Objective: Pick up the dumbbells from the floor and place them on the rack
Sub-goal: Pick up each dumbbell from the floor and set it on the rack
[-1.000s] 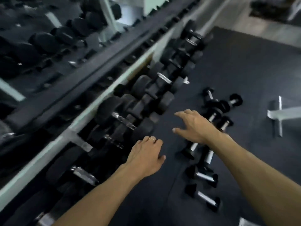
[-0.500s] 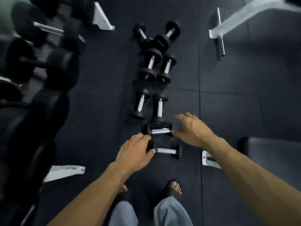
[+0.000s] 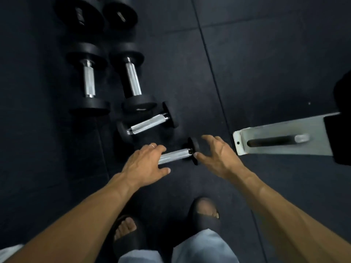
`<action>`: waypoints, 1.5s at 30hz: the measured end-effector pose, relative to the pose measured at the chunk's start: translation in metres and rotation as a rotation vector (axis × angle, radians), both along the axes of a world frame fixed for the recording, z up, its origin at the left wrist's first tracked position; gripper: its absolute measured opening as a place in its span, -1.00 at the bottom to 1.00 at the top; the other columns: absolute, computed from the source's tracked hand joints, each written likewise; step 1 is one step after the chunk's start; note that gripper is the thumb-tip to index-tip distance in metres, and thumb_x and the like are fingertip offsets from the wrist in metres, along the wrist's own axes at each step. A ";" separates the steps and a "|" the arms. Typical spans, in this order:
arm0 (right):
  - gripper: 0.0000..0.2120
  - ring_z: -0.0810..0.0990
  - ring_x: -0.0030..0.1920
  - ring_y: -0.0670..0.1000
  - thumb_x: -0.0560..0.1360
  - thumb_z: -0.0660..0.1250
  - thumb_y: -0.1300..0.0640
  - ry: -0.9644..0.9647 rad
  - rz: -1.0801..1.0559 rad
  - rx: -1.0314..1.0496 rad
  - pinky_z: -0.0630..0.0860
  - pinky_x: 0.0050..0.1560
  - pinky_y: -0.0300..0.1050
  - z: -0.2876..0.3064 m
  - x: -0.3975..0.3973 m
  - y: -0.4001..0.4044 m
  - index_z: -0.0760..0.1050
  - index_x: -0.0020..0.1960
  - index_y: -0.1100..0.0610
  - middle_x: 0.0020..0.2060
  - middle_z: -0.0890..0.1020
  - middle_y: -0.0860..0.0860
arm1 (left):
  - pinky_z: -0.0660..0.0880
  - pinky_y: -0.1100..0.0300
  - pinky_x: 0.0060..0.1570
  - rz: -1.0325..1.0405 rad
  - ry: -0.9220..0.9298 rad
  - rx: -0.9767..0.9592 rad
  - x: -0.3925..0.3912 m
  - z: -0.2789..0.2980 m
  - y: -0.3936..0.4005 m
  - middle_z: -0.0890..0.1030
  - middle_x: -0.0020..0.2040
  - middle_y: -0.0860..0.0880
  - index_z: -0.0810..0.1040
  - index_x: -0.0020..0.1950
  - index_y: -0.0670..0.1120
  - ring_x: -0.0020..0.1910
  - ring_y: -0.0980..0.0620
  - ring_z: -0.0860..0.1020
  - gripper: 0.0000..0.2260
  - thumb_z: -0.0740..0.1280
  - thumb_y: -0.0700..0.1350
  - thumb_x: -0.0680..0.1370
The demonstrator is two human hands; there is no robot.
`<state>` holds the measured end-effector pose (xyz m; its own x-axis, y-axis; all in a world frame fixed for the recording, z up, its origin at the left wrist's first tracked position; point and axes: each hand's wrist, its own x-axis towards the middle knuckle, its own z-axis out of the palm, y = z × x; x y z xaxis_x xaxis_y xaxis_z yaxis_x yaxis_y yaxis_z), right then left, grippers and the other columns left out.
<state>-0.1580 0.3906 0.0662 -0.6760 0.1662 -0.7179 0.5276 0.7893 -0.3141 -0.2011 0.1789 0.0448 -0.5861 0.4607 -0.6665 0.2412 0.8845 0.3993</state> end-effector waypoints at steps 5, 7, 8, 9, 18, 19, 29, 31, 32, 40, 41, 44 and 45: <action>-0.36 0.42 0.29 0.10 0.46 0.37 -0.16 0.061 -0.168 0.011 0.42 0.17 -0.04 -0.085 0.025 0.002 0.26 0.44 0.04 0.29 0.38 0.06 | 0.42 0.05 0.20 -0.129 -0.031 -0.031 -0.006 -0.082 0.016 0.44 0.26 0.01 0.31 0.42 0.02 0.25 -0.03 0.45 -0.38 0.42 0.17 0.44; -0.40 0.46 0.23 0.08 0.44 0.41 -0.14 0.082 -0.207 -0.035 0.42 0.14 -0.07 -0.107 0.031 -0.001 0.31 0.39 0.02 0.21 0.42 0.04 | 0.45 0.05 0.15 -0.144 -0.049 -0.040 -0.008 -0.102 0.018 0.47 0.23 0.02 0.32 0.41 0.05 0.21 -0.01 0.49 -0.38 0.44 0.16 0.43; -0.40 0.48 0.21 0.07 0.43 0.42 -0.12 0.090 -0.231 -0.057 0.42 0.14 -0.09 -0.117 0.034 -0.004 0.31 0.38 0.01 0.19 0.44 0.04 | 0.46 0.06 0.12 -0.165 -0.043 -0.054 -0.009 -0.110 0.018 0.50 0.21 0.04 0.35 0.39 0.07 0.19 -0.01 0.51 -0.41 0.45 0.16 0.42; -0.39 0.48 0.20 0.07 0.43 0.44 -0.09 0.102 -0.261 -0.073 0.41 0.15 -0.10 -0.124 0.035 -0.006 0.31 0.39 0.01 0.20 0.46 0.05 | 0.46 0.06 0.09 -0.189 -0.026 -0.070 -0.009 -0.116 0.018 0.53 0.18 0.04 0.38 0.35 0.10 0.16 -0.01 0.53 -0.45 0.45 0.15 0.42; -0.57 0.55 0.09 0.07 0.46 0.41 0.13 0.234 -0.395 -0.117 0.46 0.09 -0.08 -0.141 0.039 -0.014 0.39 0.29 0.03 0.08 0.59 0.07 | 0.46 0.08 0.08 -0.148 -0.070 -0.077 -0.014 -0.126 0.019 0.62 0.11 0.01 0.50 0.27 0.17 0.15 0.00 0.55 -0.56 0.47 0.04 0.42; -0.58 0.56 0.09 0.08 0.46 0.40 0.13 0.243 -0.380 -0.122 0.47 0.12 -0.02 -0.139 0.038 -0.014 0.39 0.29 0.03 0.07 0.59 0.08 | 0.47 0.08 0.09 -0.127 -0.076 -0.077 -0.011 -0.123 0.018 0.62 0.12 0.02 0.50 0.29 0.17 0.16 0.01 0.56 -0.55 0.47 0.04 0.42; -0.61 0.55 0.06 0.10 0.50 0.36 0.10 0.279 -0.091 -0.145 0.49 0.08 0.08 -0.056 0.002 -0.015 0.39 0.29 0.03 0.08 0.56 0.06 | 0.50 0.08 0.07 0.150 -0.076 -0.024 0.006 -0.039 0.000 0.65 0.07 0.03 0.50 0.30 0.14 0.05 -0.02 0.60 -0.52 0.50 0.06 0.40; -0.62 0.55 0.05 0.10 0.50 0.35 0.09 0.289 -0.031 -0.139 0.49 0.07 0.08 -0.024 -0.011 -0.017 0.39 0.29 0.01 0.07 0.56 0.05 | 0.52 0.08 0.02 0.195 -0.065 -0.009 0.003 -0.006 -0.006 0.65 0.01 0.05 0.51 0.28 0.15 -0.05 0.00 0.61 -0.54 0.50 0.06 0.40; -0.63 0.55 0.04 0.10 0.50 0.35 0.09 0.295 -0.002 -0.135 0.50 0.06 0.08 -0.007 -0.017 -0.020 0.38 0.29 0.01 0.07 0.57 0.05 | 0.52 0.09 0.02 0.213 -0.055 -0.004 0.000 0.012 -0.009 0.65 0.02 0.05 0.51 0.28 0.15 -0.06 0.00 0.62 -0.54 0.49 0.06 0.40; -0.71 0.54 -0.04 0.07 0.50 0.33 0.13 0.418 0.271 -0.197 0.44 -0.08 -0.06 0.152 -0.079 -0.062 0.41 0.20 0.03 -0.05 0.57 0.00 | 0.54 0.07 -0.02 0.440 0.072 0.019 -0.011 0.173 -0.056 0.64 -0.10 0.08 0.56 0.21 0.16 -0.08 0.03 0.60 -0.58 0.50 0.06 0.37; -0.71 0.54 -0.04 0.07 0.49 0.33 0.14 0.432 0.319 -0.202 0.43 -0.09 -0.07 0.173 -0.088 -0.070 0.41 0.20 0.03 -0.05 0.57 0.01 | 0.55 0.06 -0.04 0.490 0.081 0.035 -0.011 0.193 -0.065 0.64 -0.13 0.10 0.56 0.20 0.17 -0.14 0.04 0.61 -0.58 0.51 0.06 0.36; -0.68 0.54 -0.02 0.09 0.49 0.33 0.13 0.474 0.462 -0.222 0.46 -0.04 -0.01 0.236 -0.112 -0.102 0.40 0.22 0.03 -0.03 0.57 0.03 | 0.55 0.08 -0.07 0.634 0.136 0.074 -0.008 0.248 -0.092 0.65 -0.14 0.11 0.57 0.18 0.19 -0.15 0.06 0.62 -0.58 0.51 0.07 0.34; -0.67 0.54 -0.01 0.09 0.49 0.33 0.13 0.490 0.511 -0.234 0.47 -0.02 0.00 0.256 -0.119 -0.114 0.40 0.23 0.03 -0.03 0.57 0.02 | 0.51 0.11 -0.08 0.674 0.166 0.077 -0.007 0.265 -0.101 0.64 -0.11 0.12 0.57 0.19 0.18 -0.09 0.06 0.60 -0.57 0.51 0.08 0.33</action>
